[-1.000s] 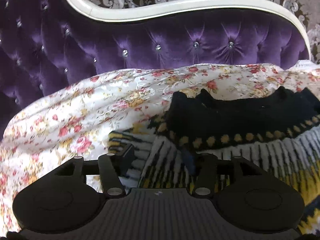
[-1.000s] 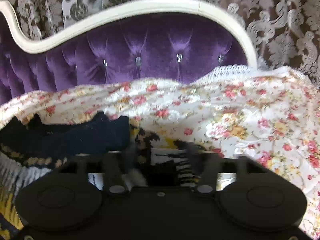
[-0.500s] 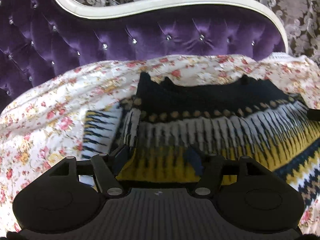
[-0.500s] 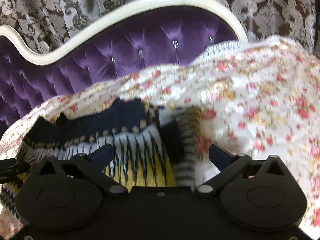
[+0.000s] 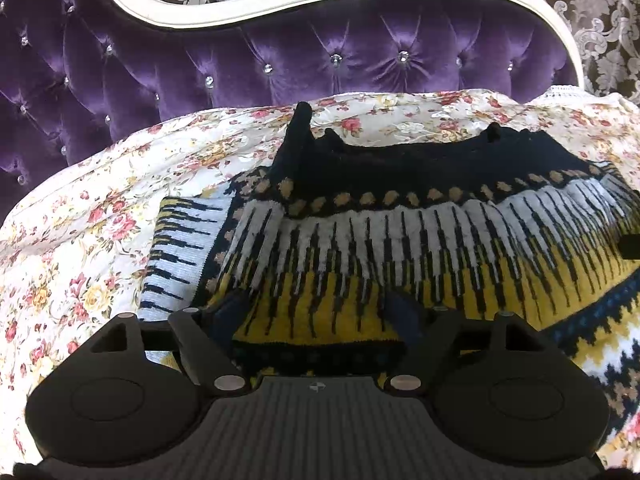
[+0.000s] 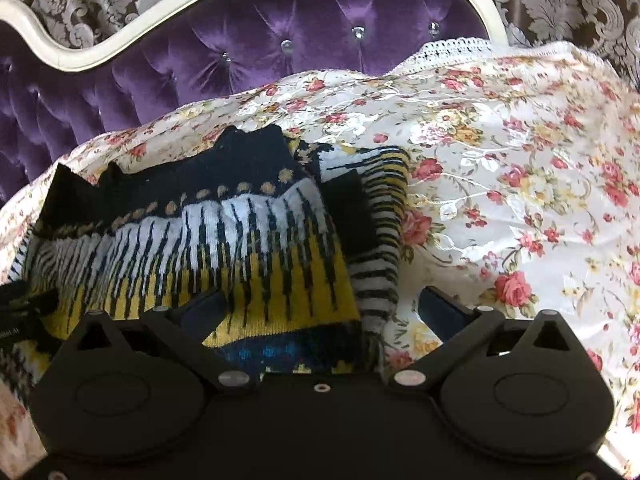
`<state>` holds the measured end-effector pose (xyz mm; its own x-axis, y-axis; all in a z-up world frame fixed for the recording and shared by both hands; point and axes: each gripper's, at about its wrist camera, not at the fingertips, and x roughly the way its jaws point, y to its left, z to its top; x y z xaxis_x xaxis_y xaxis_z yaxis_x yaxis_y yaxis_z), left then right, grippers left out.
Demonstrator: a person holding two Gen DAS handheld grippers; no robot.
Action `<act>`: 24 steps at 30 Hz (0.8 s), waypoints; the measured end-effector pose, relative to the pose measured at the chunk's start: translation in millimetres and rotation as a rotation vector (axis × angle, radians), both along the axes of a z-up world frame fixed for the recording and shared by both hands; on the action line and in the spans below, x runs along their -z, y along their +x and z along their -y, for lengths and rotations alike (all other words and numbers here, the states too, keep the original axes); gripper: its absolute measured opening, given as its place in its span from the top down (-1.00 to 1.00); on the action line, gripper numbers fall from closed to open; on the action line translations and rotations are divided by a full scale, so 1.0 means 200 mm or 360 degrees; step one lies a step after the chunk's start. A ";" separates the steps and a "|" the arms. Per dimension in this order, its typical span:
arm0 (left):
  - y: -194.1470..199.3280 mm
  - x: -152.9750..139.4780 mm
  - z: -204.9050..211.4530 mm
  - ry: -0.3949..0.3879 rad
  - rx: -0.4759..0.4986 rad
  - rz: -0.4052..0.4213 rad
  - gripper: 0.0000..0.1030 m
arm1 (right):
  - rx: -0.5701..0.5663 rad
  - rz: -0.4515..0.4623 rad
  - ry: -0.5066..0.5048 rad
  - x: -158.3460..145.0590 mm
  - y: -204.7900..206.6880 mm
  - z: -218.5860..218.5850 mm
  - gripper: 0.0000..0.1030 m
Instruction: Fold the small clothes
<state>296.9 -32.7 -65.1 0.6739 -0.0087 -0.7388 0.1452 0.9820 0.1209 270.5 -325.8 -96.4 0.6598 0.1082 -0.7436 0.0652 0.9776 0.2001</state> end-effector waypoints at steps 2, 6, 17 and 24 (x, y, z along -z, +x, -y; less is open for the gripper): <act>0.00 0.00 0.00 -0.0001 -0.0005 0.0001 -0.50 | -0.0011 0.0019 -0.0013 0.01 -0.01 0.00 -1.00; 0.00 -0.01 0.00 -0.0002 -0.0013 -0.0003 -0.51 | -0.0021 0.0043 -0.0013 0.01 -0.01 0.00 -1.00; 0.08 -0.08 -0.13 -0.0003 -0.0126 -0.0011 -0.51 | -0.0049 0.0085 -0.0029 0.02 -0.02 0.00 -1.00; 0.21 -0.10 -0.37 0.0110 -0.0380 -0.0042 -0.47 | -0.0050 0.0080 -0.0018 0.02 -0.02 0.01 -1.00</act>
